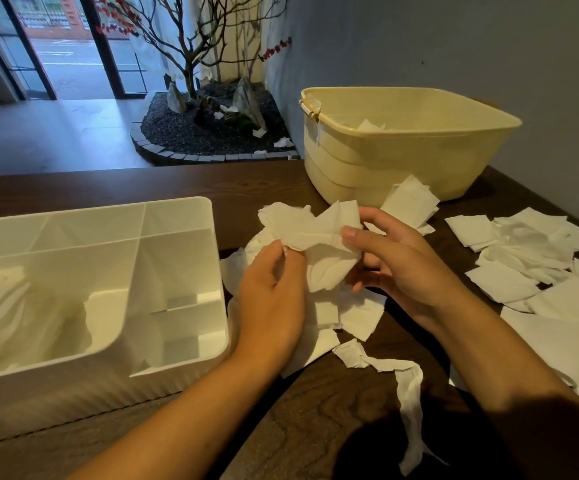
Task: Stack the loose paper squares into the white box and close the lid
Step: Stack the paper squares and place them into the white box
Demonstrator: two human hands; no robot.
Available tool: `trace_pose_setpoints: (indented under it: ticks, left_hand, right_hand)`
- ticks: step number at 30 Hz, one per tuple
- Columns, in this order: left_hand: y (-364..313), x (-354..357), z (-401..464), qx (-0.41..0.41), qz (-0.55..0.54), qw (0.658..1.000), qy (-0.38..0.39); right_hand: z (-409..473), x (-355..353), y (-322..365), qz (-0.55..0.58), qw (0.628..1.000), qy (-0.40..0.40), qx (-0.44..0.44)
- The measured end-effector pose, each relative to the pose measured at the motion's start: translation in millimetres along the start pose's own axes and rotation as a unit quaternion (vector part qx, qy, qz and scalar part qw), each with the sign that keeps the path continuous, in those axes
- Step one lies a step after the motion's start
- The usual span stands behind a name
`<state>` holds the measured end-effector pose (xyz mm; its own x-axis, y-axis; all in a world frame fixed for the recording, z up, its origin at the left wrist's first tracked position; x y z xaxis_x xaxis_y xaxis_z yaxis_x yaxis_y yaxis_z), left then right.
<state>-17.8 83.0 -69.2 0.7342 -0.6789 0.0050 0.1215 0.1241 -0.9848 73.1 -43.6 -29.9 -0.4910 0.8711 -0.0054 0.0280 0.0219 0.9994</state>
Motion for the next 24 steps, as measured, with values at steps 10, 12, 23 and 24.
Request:
trace_pose_setpoints:
  ticks: [10,12,23,24]
  left_hand:
    - [-12,-3,-1,0.023,-0.014,1.000,-0.013]
    - [-9,-2,0,0.023,-0.015,1.000,-0.011]
    - [-14,-1,-2,0.020,-0.005,1.000,0.003]
    - [-14,-1,-3,0.019,-0.001,1.000,0.006]
  right_hand:
    - [-9,7,9,-0.246,0.950,0.004,-0.193]
    - [-11,10,12,-0.283,0.928,-0.018,-0.242]
    - [-11,3,16,-0.189,0.951,-0.043,-0.241]
    - [-11,1,16,-0.176,0.956,-0.047,-0.229]
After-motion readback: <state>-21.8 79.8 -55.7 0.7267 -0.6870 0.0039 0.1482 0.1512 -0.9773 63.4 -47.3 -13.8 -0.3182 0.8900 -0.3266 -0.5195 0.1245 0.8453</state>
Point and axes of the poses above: each hand's wrist, its own z-axis towards the middle knuckle, its own x-axis out of the palm, y = z × x, the point moved 6 cm from there along z, towards the middle knuckle, and after that the axes turned 8 degrees about -y, right-handed, at the moved point
